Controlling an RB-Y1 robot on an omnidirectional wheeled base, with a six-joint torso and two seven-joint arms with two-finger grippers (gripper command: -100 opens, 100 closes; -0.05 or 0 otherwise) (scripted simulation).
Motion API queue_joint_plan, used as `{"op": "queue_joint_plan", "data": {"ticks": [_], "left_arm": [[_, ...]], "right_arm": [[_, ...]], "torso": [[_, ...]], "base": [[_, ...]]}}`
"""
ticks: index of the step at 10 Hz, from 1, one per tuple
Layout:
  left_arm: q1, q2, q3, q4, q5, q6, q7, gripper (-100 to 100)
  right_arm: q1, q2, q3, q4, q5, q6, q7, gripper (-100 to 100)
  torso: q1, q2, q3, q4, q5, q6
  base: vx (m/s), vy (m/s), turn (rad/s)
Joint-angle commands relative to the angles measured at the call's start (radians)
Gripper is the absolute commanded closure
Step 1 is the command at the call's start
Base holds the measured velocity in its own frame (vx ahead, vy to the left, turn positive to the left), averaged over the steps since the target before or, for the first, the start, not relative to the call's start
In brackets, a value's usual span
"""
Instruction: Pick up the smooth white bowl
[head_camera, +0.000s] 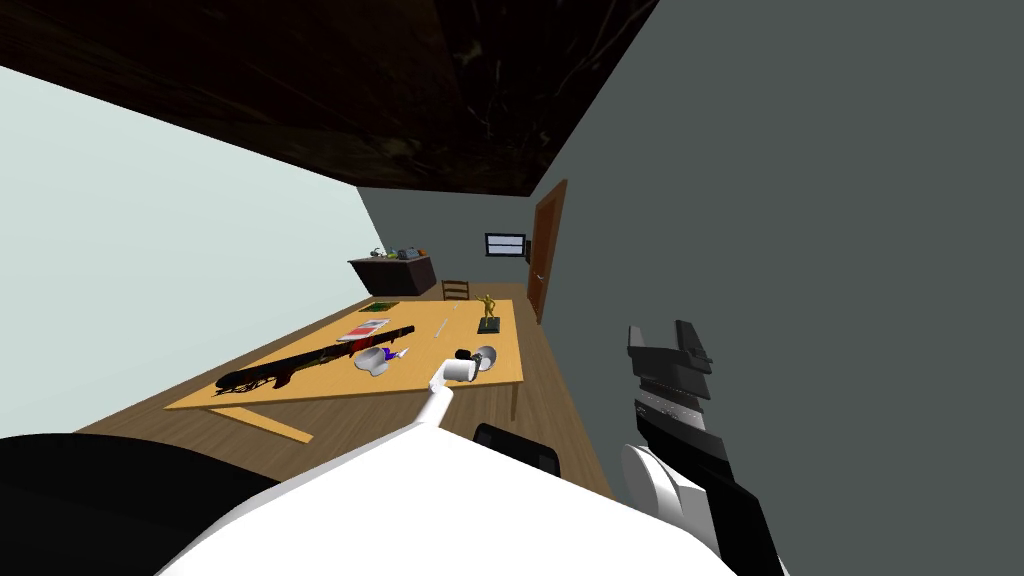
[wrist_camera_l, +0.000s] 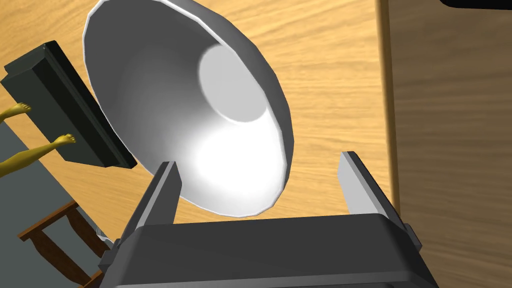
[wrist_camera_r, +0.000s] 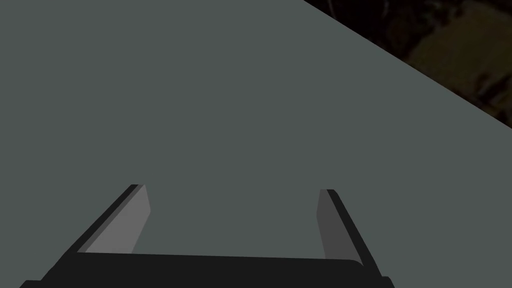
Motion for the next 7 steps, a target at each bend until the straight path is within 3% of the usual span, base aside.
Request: {"op": "queue_joint_plan", "data": {"ticks": [1, 2, 3, 7], "left_arm": [[-0.004, 0.002, -0.003, 0.034, 0.000, -0.033, 0.004, -100], [-0.002, 0.001, -0.002, 0.020, 0.000, -0.019, 0.003, -100], [-0.002, 0.001, -0.002, 0.023, 0.000, -0.023, 0.003, 100], [-0.003, 0.001, -0.003, 0.022, -0.001, -0.023, 0.001, 100]], "right_arm": [[0.000, 0.000, 0.000, 0.000, 0.000, 0.000, 0.000, 0], [0.000, 0.000, 0.000, 0.000, 0.000, 0.000, 0.000, 0], [0.000, 0.000, 0.000, 0.000, 0.000, 0.000, 0.000, 0], [0.000, 0.000, 0.000, 0.000, 0.000, 0.000, 0.000, 0]], "torso": [[0.000, 0.000, 0.000, 0.000, 0.000, 0.000], [0.000, 0.000, 0.000, 0.000, 0.000, 0.000], [0.000, 0.001, 0.000, 0.000, 0.000, 0.000], [0.000, 0.002, 0.001, 0.000, 0.001, -0.001]], "base": [[0.039, 0.012, -0.002], [0.017, 0.006, -0.001], [0.000, 0.000, 0.000], [0.000, 0.000, 0.000]]}}
